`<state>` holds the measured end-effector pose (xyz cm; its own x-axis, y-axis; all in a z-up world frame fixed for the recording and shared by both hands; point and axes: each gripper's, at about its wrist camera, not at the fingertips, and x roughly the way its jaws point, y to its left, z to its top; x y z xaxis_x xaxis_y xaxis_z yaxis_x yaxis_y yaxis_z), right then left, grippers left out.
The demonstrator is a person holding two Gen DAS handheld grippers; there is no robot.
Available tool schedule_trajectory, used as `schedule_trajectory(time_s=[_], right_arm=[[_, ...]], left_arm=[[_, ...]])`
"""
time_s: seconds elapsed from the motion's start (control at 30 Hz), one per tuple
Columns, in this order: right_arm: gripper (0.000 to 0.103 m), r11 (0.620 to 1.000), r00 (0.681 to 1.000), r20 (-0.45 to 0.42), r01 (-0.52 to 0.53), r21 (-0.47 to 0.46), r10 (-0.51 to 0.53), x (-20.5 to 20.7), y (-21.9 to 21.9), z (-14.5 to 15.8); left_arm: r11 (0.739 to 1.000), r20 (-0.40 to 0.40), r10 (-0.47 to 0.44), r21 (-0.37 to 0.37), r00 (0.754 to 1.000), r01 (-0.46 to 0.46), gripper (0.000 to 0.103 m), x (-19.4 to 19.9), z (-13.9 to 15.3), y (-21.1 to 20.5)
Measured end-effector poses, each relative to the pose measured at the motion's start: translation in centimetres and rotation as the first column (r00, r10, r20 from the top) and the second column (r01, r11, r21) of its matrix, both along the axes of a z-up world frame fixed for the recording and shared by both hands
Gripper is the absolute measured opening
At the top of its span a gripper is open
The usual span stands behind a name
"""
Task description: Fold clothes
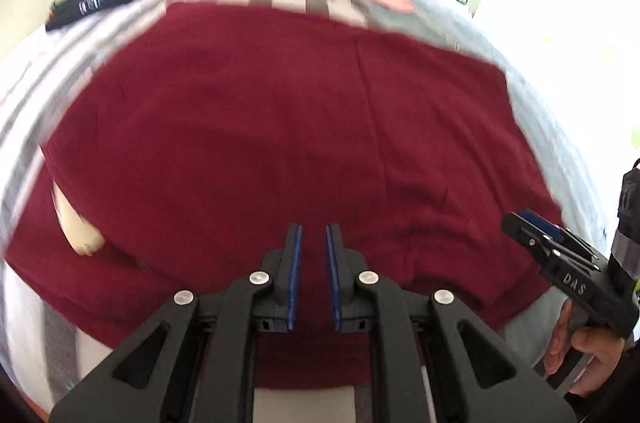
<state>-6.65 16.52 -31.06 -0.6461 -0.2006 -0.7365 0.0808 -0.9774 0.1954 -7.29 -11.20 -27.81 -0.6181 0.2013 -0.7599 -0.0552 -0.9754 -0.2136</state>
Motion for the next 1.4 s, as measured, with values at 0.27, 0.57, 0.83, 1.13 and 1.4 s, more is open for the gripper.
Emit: schedule_trajectory(time_s=[0.27, 0.57, 0.83, 1.13, 1.4], right_arm=[[0.048, 0.994, 0.991, -0.092, 0.104, 0.042, -0.100, -6.4, 3.9, 4.0], [0.048, 0.992, 0.991, -0.117, 0.080, 0.097, -0.068, -20.1, 5.1, 3.9], [0.040, 0.991, 0.992, -0.018, 0.129, 0.035, -0.129, -25.2, 8.8, -0.5], [0.000, 0.981, 0.981, -0.026, 0.189, -0.030, -0.190, -23.8, 12.6, 0.1], [0.030, 0.995, 0.987, -0.162, 0.038, 0.089, -0.023, -23.3, 4.5, 4.3]], left_arm=[[0.994, -0.088, 0.093, -0.056, 0.992, -0.098, 0.012, -8.7, 3.0, -4.5], [0.994, -0.059, 0.052, -0.091, 0.997, -0.058, 0.012, -21.4, 0.6, -8.2], [0.985, -0.004, 0.169, -0.031, 0.986, -0.170, 0.002, -27.7, -4.1, -13.0], [0.963, -0.047, 0.247, -0.097, 0.968, -0.251, 0.002, -27.4, -3.1, -15.5], [0.990, -0.138, -0.108, -0.106, 0.984, 0.094, 0.007, -25.5, 0.1, -3.2]])
